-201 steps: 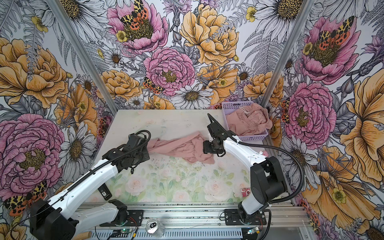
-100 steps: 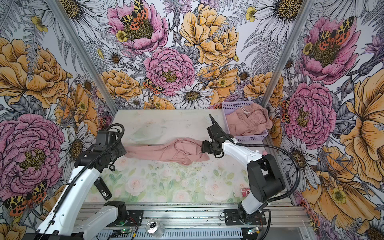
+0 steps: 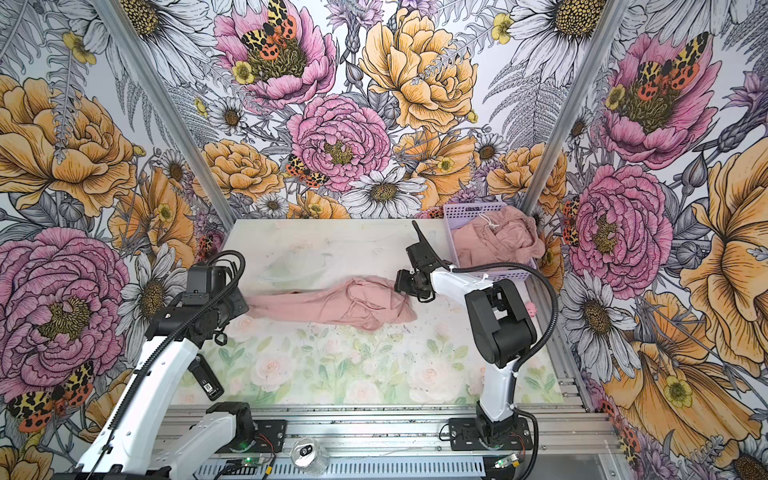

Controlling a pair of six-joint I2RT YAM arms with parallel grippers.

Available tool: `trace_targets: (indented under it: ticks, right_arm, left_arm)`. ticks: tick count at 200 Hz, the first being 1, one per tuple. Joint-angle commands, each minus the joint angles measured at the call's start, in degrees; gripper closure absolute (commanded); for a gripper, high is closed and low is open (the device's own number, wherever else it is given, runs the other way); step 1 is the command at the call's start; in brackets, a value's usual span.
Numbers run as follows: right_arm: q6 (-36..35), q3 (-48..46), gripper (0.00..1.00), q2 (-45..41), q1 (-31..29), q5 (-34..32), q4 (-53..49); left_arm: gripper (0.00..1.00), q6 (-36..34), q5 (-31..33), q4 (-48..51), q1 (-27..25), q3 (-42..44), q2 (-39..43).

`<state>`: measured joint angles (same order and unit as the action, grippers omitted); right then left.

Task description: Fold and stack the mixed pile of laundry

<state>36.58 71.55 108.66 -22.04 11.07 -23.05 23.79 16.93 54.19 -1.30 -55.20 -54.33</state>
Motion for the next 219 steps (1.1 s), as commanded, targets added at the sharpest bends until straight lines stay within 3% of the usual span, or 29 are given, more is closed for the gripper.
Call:
trace_targets:
  ticks: [1,17,33,65,151,189,219]
  right_arm:
    - [1.35,3.21,0.34,2.71,-0.36,2.5,2.83]
    - [1.63,4.25,0.37,4.5,-0.89,3.97,2.79]
    - [2.13,4.47,0.5,6.26,-1.26,5.36,2.88]
    - [2.26,5.28,1.0,6.99,-0.72,6.24,3.71]
    - [-4.76,17.48,1.0,-8.73,11.0,4.37,-4.14]
    - [-6.2,10.57,1.0,-21.99,12.7,3.69,-6.15]
    - [-5.85,5.26,1.0,-25.34,14.21,3.68,-10.62]
  left_arm:
    - [1.0,-0.66,-0.93,-0.92,0.75,0.59,1.04]
    - [1.0,-0.93,-1.02,-0.77,1.1,0.53,1.08]
    - [1.0,-1.11,-1.19,-0.91,1.37,0.53,0.98]
    - [1.0,-1.41,-2.19,-2.13,2.25,0.84,0.39]
    - [1.0,-4.95,-8.15,-9.18,7.49,-1.16,1.63]
    - [1.0,-5.77,-6.46,-8.88,8.85,1.07,6.98]
    - [1.0,-3.28,-8.93,-9.86,8.89,4.51,8.52]
